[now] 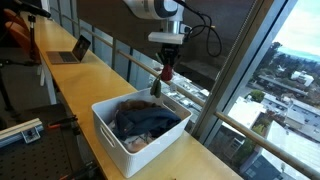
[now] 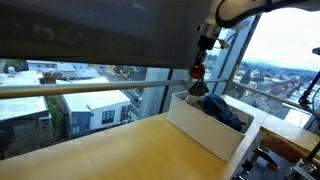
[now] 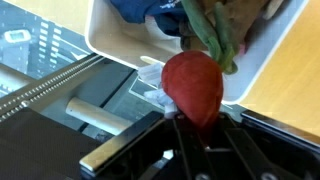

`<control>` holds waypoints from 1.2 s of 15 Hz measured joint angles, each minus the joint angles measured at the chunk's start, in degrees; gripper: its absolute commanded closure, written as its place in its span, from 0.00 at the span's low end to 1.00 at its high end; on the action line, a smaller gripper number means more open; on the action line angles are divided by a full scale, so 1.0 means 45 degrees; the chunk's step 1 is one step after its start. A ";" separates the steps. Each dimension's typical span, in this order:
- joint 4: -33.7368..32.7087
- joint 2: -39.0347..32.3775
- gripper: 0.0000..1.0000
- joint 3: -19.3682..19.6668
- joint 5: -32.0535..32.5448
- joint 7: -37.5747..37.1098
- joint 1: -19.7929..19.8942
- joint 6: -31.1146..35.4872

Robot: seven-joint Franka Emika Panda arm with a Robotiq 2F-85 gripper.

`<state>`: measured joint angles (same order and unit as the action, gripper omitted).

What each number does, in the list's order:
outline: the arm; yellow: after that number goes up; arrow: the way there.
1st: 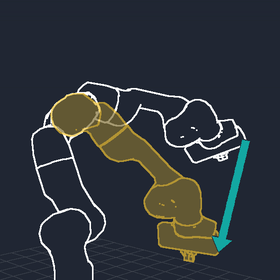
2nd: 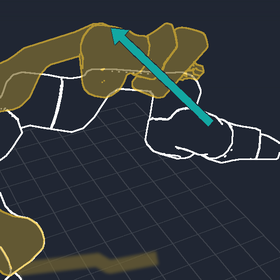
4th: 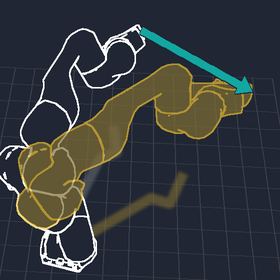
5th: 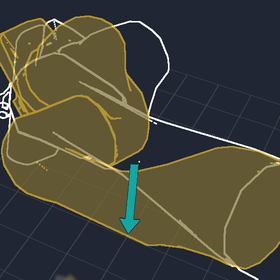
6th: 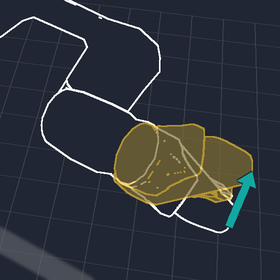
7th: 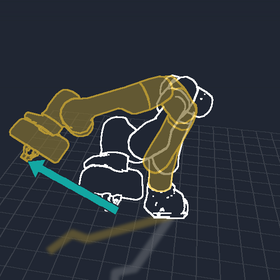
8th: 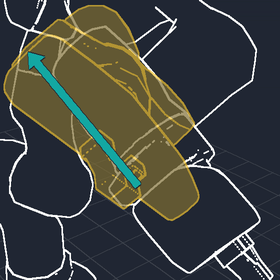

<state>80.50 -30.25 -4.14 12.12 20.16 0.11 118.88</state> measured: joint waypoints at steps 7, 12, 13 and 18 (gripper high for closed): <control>0.1082 -0.0108 0.59 0.0092 -0.0567 -0.0016 0.0321 0.0021; 0.1612 -0.0110 0.27 0.0197 -0.0646 -0.0017 0.0345 0.0005; 0.1617 -0.0086 0.21 0.0223 -0.0646 -0.0017 0.0360 0.0000; 0.1660 0.0643 0.00 0.0259 -0.0853 0.0001 0.0627 -0.0152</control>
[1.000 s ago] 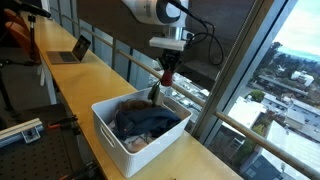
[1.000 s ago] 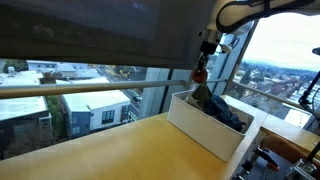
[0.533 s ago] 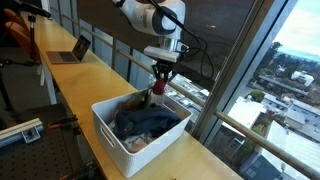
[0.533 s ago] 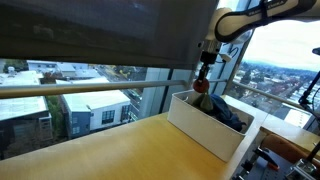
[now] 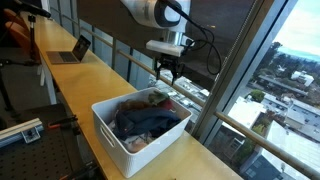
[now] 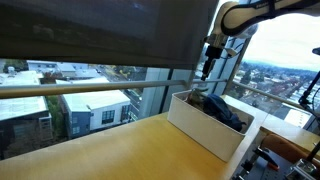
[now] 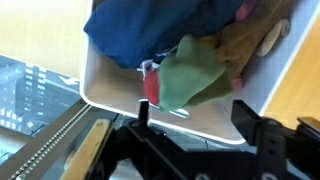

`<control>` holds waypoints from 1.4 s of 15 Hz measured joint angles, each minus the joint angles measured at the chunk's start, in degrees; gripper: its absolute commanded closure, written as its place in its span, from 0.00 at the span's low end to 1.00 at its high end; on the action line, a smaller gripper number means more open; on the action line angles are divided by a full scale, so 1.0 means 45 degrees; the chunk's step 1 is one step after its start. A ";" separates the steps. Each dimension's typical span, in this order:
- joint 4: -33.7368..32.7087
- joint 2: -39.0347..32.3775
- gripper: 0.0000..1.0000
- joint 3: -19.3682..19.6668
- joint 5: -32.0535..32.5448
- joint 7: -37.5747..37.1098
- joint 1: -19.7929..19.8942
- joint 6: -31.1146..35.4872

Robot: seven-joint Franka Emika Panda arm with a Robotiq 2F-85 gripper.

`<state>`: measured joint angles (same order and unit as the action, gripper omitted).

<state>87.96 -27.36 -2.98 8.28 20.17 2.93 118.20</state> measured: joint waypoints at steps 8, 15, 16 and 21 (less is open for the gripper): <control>0.0765 0.1646 0.00 0.0077 -0.0410 -0.0085 0.0338 -0.0191; 0.0913 0.1764 0.00 0.0077 -0.0418 -0.0108 0.0338 -0.0252; 0.0913 0.1764 0.00 0.0077 -0.0418 -0.0108 0.0338 -0.0252; 0.0913 0.1764 0.00 0.0077 -0.0418 -0.0108 0.0338 -0.0253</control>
